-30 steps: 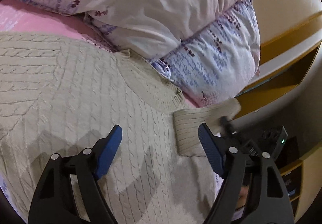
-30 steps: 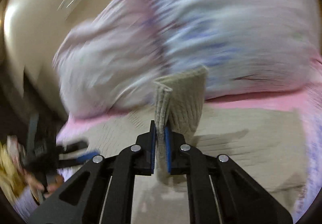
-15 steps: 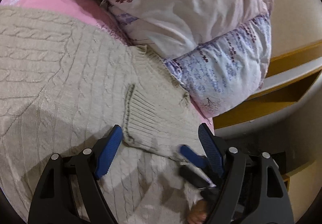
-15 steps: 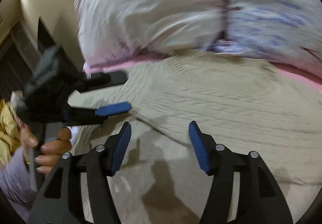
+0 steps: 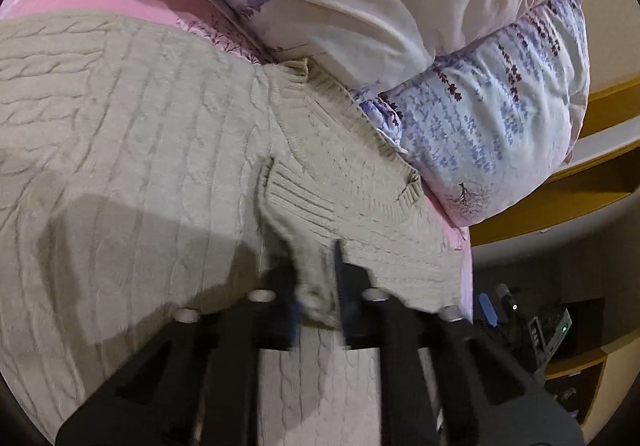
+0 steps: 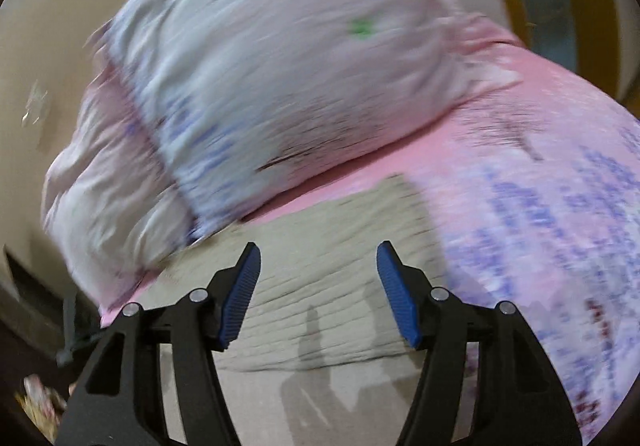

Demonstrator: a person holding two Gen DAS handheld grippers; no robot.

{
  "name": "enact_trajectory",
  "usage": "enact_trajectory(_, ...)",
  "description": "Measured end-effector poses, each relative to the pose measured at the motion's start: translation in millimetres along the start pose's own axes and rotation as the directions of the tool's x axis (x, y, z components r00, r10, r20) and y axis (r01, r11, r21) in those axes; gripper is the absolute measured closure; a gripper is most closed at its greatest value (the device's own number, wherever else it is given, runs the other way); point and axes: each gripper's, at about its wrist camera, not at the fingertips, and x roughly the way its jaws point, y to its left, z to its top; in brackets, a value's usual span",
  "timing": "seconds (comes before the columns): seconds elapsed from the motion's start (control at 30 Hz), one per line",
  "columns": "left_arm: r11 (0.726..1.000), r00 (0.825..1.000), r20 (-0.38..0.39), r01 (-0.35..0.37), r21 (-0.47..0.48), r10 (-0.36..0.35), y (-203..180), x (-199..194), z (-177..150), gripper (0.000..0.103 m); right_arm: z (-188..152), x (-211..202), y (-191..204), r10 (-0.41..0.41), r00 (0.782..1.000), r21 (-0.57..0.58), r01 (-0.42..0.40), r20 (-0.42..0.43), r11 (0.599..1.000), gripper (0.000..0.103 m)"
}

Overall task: Fold small clothes
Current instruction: 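Grasp the opposite side edge of the sweater with the left tool, then fold the held side over the sweater body with the left tool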

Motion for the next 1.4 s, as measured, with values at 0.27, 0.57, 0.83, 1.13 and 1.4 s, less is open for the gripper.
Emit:
enact_trajectory(0.27,0.993,0.993,0.103,-0.062,0.100,0.052,-10,-23,10,0.096,-13,20,-14,-0.037,0.997,-0.013,0.036,-0.065,0.999,0.058)
enact_trajectory(0.57,0.990,0.988,0.101,-0.124,0.062,0.117,11,-13,14,0.096,-25,25,11,-0.091,0.991,-0.174,0.073,-0.099,0.982,0.054)
enact_trajectory(0.83,0.987,0.989,0.091,-0.129,0.100,0.120,5,-30,6,0.095,-40,43,23,-0.220,0.968,-0.302,0.175,-0.123,0.937,0.045)
enact_trajectory(1.13,0.984,0.936,0.308,-0.178,-0.008,0.172,65,-181,-29,0.036,-45,26,34,-0.175,0.977,-0.280,0.135,-0.123,0.950,0.032)
enact_trajectory(1.4,0.924,0.884,0.359,-0.176,-0.340,0.300,157,-254,-43,0.037,-60,25,66,-0.068,0.982,-0.288,0.015,-0.175,0.958,0.032)
